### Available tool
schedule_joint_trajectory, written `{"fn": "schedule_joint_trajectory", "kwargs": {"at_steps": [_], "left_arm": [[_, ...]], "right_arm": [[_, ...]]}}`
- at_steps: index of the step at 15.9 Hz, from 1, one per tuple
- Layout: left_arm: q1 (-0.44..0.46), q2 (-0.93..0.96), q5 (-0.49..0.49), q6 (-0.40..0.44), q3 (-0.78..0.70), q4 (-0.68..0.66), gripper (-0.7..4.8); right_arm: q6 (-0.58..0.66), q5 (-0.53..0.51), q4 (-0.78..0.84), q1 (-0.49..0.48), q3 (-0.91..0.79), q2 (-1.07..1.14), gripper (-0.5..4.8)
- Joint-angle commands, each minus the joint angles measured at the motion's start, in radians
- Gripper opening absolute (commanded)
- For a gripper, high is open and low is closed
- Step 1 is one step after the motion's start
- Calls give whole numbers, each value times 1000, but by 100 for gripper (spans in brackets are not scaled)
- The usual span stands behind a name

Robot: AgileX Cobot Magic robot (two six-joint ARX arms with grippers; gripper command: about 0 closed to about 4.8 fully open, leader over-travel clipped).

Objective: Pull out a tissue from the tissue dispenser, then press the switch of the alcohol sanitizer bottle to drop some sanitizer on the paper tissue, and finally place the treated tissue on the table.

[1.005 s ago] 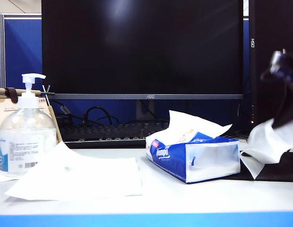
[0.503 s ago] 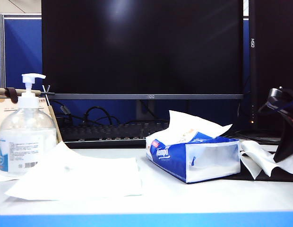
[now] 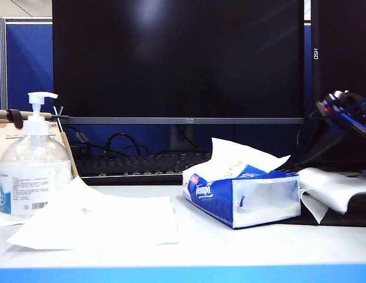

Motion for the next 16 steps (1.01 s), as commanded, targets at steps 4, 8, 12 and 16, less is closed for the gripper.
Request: {"fn": "schedule_joint_trajectory", "kwargs": {"at_steps": [4, 8, 12, 16], "left_arm": [[0, -1, -1, 43, -3, 4, -6], [0, -1, -9, 69, -2, 1, -6], [0, -1, -48, 69, -2, 1, -5], [-12, -1, -47, 68, -2, 1, -5]], "right_arm": [[79, 27, 50, -4, -3, -179, 479], [5, 217, -66, -20, 182, -439, 479], [-116, 308, -314, -72, 375, -629, 29], [-122, 299, -503, -80, 291, -921, -2]]}}
